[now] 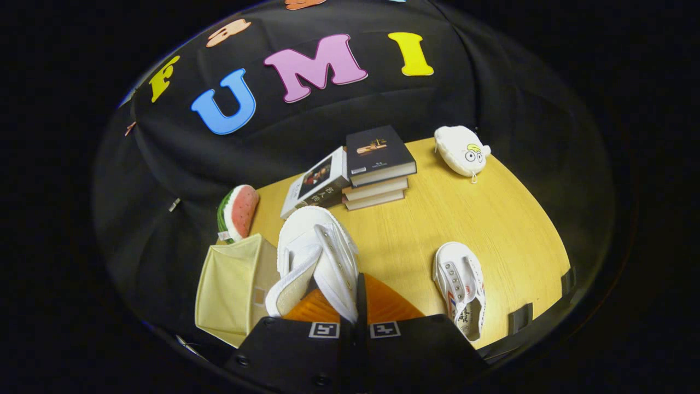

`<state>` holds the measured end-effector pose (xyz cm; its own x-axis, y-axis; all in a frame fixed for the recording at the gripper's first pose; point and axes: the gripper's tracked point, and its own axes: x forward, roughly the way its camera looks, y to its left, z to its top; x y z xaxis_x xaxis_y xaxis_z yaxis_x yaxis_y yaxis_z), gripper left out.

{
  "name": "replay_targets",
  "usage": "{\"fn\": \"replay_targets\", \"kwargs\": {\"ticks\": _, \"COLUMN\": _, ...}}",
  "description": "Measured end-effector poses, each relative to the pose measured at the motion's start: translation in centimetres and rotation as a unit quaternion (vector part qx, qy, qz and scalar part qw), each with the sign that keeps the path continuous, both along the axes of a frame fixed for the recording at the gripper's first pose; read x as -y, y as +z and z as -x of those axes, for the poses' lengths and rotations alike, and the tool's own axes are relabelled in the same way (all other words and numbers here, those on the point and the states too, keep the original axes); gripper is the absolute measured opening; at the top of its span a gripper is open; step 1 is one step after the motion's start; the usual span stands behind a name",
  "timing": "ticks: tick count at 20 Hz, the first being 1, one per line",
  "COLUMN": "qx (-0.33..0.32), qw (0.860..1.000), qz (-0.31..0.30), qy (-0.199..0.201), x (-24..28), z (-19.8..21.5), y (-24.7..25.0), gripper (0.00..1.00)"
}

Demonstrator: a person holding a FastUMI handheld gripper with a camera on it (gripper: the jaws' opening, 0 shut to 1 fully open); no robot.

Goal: Open the storage box then place both shoes into the box .Put the left shoe in first, then the right shoe, with the right side of both shoes facing outward in a uniform manner.

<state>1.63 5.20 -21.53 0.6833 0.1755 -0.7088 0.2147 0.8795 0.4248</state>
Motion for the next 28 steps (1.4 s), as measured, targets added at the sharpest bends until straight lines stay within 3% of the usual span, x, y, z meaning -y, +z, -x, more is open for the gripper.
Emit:
{"fn": "replay_targets", "kwargs": {"ticks": 6, "qx": 0.020, "qw": 0.998, "qz": -0.046, "qy": 0.027, "x": -6.8, "z": -3.2, "y": 6.1, "gripper": 0.05}}
{"fn": "replay_targets", "kwargs": {"ticks": 9, "qx": -0.008, "qw": 0.996, "qz": -0.082, "qy": 0.030, "x": -11.7, "z": -3.4, "y": 6.8, "gripper": 0.05}}
{"fn": "replay_targets", "kwargs": {"ticks": 17, "qx": -0.153, "qw": 0.984, "qz": -0.088, "qy": -0.023, "x": -21.9, "z": -2.2, "y": 0.8, "gripper": 0.05}}
{"fn": "replay_targets", "kwargs": {"ticks": 21, "qx": -0.173, "qw": 0.982, "qz": -0.060, "qy": -0.047, "x": -24.6, "z": -2.6, "y": -1.9, "gripper": 0.06}}
{"fn": "replay_targets", "kwargs": {"ticks": 28, "qx": -0.193, "qw": 0.976, "qz": -0.079, "qy": -0.067, "x": -27.5, "z": -2.6, "y": -2.1, "gripper": 0.06}}
